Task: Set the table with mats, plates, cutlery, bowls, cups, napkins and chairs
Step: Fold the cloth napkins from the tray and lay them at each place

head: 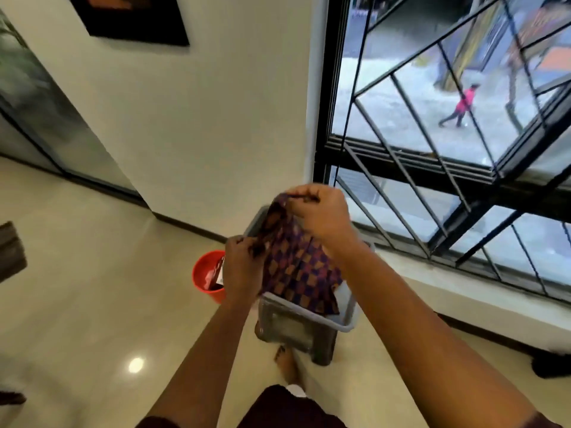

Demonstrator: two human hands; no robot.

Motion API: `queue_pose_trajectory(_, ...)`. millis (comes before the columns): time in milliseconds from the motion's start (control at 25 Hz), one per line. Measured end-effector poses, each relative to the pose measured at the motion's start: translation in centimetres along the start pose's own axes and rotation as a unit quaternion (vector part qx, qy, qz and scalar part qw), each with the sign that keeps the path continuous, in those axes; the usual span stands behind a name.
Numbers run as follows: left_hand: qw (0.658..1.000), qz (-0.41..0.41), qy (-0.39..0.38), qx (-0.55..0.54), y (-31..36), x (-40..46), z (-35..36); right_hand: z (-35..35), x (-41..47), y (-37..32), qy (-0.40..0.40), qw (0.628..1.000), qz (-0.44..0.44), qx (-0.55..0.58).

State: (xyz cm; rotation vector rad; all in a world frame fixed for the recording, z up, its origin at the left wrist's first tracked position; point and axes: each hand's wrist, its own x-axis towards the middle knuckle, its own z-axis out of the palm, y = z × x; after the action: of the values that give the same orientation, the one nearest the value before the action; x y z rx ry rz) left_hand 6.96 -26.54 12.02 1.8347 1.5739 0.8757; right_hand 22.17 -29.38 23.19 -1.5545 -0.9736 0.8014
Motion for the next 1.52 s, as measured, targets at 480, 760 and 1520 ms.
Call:
queue_pose_trajectory(480,0.988,0.075,0.012,0.134,10.2,-2.3,-18.7,-9.1,-5.1,-16.8,0.112,0.968,-0.206,-0.093)
queue_pose_trajectory(760,0.926,0.251,-0.118,-0.255,17.1,-2.2,-22.3,-11.4,-7.9,-17.2,0.066,0.977,-0.188,0.070)
queue_pose_trajectory(1520,0.613,0.709,-0.233,0.259,26.7,4.3,-15.7,-18.8,-20.3,-14.1,0.537,0.833,-0.114,-0.066)
